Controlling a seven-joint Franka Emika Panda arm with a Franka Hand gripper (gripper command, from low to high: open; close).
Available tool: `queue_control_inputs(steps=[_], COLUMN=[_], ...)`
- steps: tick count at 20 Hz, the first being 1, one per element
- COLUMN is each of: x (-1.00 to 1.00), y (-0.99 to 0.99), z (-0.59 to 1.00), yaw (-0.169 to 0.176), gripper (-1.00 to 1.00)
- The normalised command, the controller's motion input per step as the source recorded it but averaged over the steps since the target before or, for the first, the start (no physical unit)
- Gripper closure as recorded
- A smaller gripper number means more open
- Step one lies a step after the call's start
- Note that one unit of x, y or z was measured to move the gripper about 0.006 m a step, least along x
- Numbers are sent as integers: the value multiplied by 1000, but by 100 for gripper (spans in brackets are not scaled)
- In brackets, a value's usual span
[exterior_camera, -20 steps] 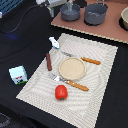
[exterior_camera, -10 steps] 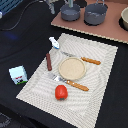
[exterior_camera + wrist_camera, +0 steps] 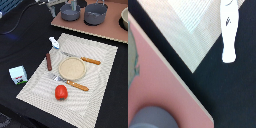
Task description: Interact with the objects in diverse but meaningful ways.
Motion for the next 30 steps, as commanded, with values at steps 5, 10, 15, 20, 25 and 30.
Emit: queue_control_inputs(steps=[5, 10, 15, 20, 25, 30], x=[162, 96, 33, 42, 135, 202], y=[-530, -491, -430, -413, -362, -283], z=[-324, -377, -411, -402, -273, -227], yaw=[-30, -30, -22, -14, -10, -29], gripper=[-100, -100, -100, -100, -100, -100])
